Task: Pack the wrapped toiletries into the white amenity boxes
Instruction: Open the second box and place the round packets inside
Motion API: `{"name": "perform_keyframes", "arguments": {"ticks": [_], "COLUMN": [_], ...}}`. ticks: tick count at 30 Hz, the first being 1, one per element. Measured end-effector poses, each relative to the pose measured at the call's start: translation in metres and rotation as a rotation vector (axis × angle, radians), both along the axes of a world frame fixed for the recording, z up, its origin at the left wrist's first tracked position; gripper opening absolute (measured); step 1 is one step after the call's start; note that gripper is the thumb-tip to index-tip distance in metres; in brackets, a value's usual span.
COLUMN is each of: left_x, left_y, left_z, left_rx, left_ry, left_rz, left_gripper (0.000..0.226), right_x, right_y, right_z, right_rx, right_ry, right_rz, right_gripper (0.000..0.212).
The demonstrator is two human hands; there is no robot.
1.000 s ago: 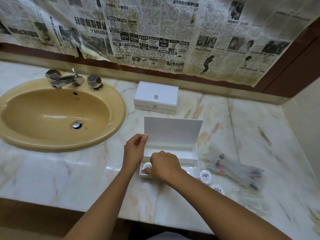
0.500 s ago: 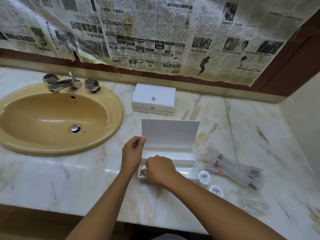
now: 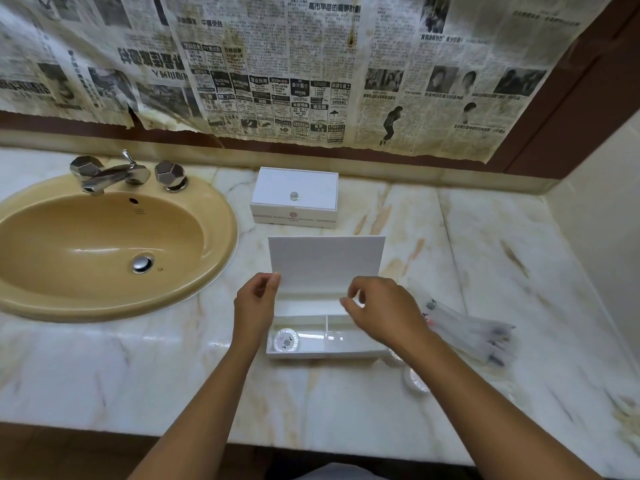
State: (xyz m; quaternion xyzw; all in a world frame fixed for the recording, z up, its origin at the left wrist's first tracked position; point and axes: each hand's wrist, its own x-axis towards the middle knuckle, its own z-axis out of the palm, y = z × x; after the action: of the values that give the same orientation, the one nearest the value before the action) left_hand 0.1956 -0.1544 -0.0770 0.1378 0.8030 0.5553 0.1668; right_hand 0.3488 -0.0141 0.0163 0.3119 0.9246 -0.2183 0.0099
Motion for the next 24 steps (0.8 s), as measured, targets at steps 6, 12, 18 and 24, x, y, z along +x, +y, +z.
{"name": "perform_keyframes", "arguments": {"ticks": [6,12,18,24], "left_x": [0.002,0.004,0.004,0.003], "left_y": [0.001,0.002,0.001,0.001], "left_z": [-0.001,-0.001,0.000,-0.001], "left_rx": [0.009,0.005,0.000,-0.003], "left_ry": [0.000,0.017,0.021,0.016], "left_rz": [0.012,0.011,0.011,0.009], "left_gripper": [0.021,0.021,0.021,0.021], "right_x": [0.040,0.060,0.066,0.069], "right_y": [0.029,0.032,0.027,0.021], "right_z": [-0.015,-0.029,-0.037,-0.049], "right_rx": [-0.041,-0.070,-0.039,-0.034], "right_ry": [-0.124,-0.254,-0.325,-0.361], "right_rz": [-0.126,-0.117,-0.078,-0.074], "right_gripper": [0.029,0.042,0.046,0.041]}}
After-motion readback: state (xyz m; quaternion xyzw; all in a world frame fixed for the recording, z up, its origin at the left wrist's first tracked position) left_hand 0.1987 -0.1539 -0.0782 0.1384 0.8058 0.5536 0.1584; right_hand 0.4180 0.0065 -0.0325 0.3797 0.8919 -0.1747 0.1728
